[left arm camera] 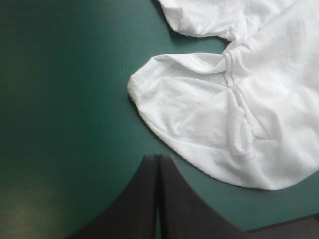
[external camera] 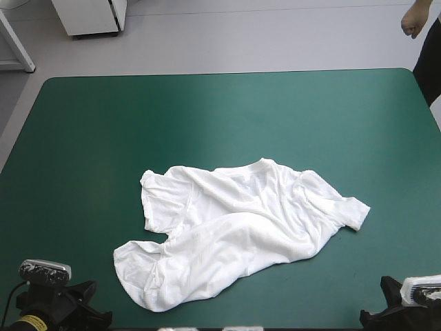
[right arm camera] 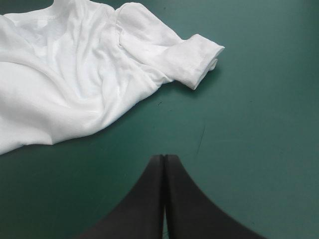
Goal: Fold the cloth
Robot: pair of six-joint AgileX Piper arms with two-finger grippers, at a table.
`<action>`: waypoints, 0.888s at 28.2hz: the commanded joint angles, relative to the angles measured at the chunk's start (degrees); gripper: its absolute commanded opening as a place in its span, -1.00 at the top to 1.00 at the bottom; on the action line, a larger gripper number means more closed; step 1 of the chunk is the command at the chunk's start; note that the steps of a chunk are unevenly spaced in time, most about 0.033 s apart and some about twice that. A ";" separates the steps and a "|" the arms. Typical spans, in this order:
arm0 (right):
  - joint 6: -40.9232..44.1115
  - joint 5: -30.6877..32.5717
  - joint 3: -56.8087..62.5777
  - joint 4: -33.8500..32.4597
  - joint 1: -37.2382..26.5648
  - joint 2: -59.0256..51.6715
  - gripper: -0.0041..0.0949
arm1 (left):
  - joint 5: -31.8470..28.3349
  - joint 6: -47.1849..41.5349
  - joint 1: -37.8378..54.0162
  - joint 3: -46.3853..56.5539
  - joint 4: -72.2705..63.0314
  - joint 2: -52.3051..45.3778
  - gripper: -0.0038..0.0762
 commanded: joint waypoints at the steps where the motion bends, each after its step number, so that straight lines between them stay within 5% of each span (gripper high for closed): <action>1: -0.13 -3.57 -1.51 0.19 0.14 0.91 0.95 | -3.19 -0.31 0.04 -1.76 -1.07 1.26 0.93; 7: 0.55 -3.42 -3.96 -0.08 0.14 1.55 0.95 | -0.70 -0.85 0.04 -6.47 0.05 1.94 0.93; 15: 0.93 -0.64 -20.81 -10.64 0.14 16.41 0.87 | -0.06 -1.04 0.04 -23.87 4.88 12.97 0.88; 18: -0.58 0.64 -28.60 -11.38 0.14 23.97 0.60 | 0.45 0.53 0.04 -31.00 4.14 19.71 0.59; 24: 1.37 6.93 -43.78 -16.27 0.14 41.15 -0.30 | 5.15 0.53 0.04 -44.77 1.80 33.84 -0.40; 25: 2.11 7.95 -45.17 -17.67 0.14 43.37 -0.34 | 5.31 0.36 0.04 -46.15 2.03 35.68 -0.42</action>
